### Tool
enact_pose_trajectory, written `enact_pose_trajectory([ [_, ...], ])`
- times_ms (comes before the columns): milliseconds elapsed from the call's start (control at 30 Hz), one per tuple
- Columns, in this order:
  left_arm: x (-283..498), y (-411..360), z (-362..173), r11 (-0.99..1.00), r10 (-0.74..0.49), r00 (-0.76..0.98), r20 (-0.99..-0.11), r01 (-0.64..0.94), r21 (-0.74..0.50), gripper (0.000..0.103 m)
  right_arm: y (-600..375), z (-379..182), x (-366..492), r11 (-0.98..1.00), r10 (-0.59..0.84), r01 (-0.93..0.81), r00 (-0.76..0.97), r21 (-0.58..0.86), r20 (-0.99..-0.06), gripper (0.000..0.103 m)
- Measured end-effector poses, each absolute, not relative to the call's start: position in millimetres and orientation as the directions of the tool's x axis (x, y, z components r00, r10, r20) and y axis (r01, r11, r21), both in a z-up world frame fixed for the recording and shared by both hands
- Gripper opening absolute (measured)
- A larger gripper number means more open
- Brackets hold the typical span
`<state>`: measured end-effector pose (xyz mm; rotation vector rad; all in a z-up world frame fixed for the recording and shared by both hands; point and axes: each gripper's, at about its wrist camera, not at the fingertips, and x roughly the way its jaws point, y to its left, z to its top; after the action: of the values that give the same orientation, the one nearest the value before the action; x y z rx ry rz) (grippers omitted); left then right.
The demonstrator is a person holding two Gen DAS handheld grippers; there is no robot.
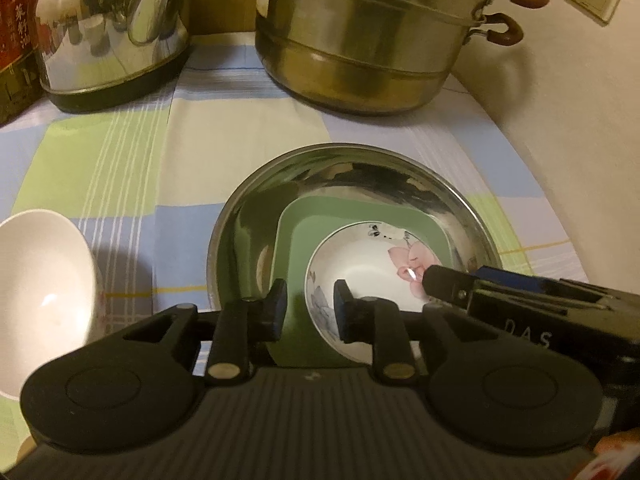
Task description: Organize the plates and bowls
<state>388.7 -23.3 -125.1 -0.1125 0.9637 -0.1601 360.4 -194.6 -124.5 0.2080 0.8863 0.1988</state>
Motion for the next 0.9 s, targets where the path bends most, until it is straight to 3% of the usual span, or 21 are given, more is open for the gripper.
enact_pose_trajectory([
  [200,372.9,-25.2,-108.9,0.980,-0.192,0.584,-0.789,0.149,-0.128,0.041,-200.8,-108.6,346.4,0.968,0.226,-0.063,0.646,0.245,-0.729,0.054],
  [300,361.6,-27.3,-99.2,0.980,-0.172,0.613,-0.772,0.189,-0.068,0.046,-202.9,-100.9,333.8,0.979,0.180,-0.050,0.666,0.198,-0.724,0.054],
  [367,353.7,-28.7,-94.3,0.978,-0.152,0.631,-0.761,0.209,-0.021,0.056,-204.4,-95.8,323.7,0.985,0.149,-0.041,0.679,0.165,-0.719,0.055],
  [433,346.8,-27.8,-90.6,0.975,-0.134,0.649,-0.749,0.222,0.018,0.060,-206.0,-92.3,314.2,0.990,0.119,-0.027,0.688,0.139,-0.716,0.055],
  [567,328.4,-26.3,-83.1,0.968,-0.121,0.681,-0.723,0.242,0.066,0.060,-207.0,-85.0,294.4,0.994,0.082,-0.005,0.706,0.111,-0.703,0.055],
  [900,265.0,-15.2,-54.8,0.972,-0.176,0.675,-0.717,0.236,-0.017,0.054,-204.7,-68.8,241.0,0.985,0.164,-0.076,0.679,0.154,-0.716,0.055],
])
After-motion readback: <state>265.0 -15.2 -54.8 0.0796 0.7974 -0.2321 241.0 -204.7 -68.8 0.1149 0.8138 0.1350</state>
